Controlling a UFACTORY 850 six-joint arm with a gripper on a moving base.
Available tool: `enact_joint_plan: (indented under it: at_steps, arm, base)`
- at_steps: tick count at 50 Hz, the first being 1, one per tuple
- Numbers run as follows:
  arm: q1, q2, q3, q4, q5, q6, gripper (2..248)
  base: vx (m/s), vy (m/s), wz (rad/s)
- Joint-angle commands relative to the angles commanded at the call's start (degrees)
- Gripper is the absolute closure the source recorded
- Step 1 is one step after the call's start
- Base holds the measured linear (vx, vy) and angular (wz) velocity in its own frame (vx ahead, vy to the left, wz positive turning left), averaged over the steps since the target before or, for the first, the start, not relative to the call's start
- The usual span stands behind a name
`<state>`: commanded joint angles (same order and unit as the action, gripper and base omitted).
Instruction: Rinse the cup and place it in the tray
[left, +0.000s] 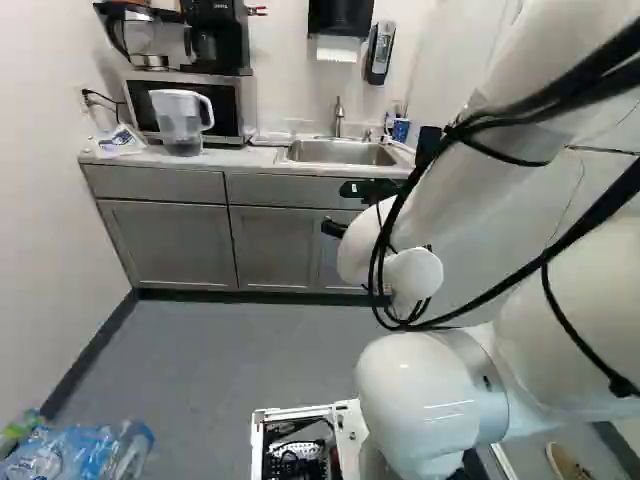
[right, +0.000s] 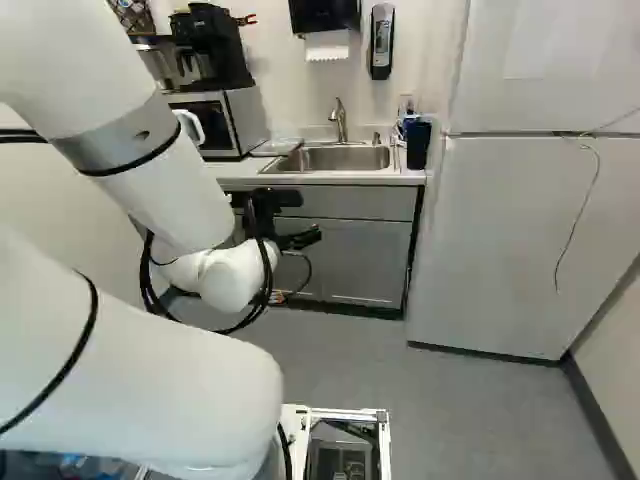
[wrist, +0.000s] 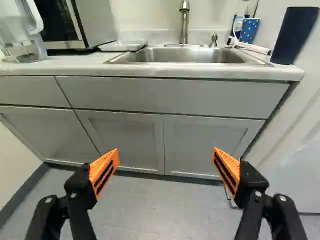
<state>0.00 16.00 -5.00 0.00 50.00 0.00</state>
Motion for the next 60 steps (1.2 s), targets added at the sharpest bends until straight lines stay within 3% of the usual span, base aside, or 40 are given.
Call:
enact_joint_plan:
  at_steps: [18, 60]
  arm:
    - [0.0, -0.1, -0.7, 0.0, 0.0, 0.0, 3]
    - [0.0, -7.2, -12.9, 0.0, -0.9, 0.0, 3]
  base:
    - [0.0, 0.0, 0.0]
    - [0.0, 0.0, 0.0]
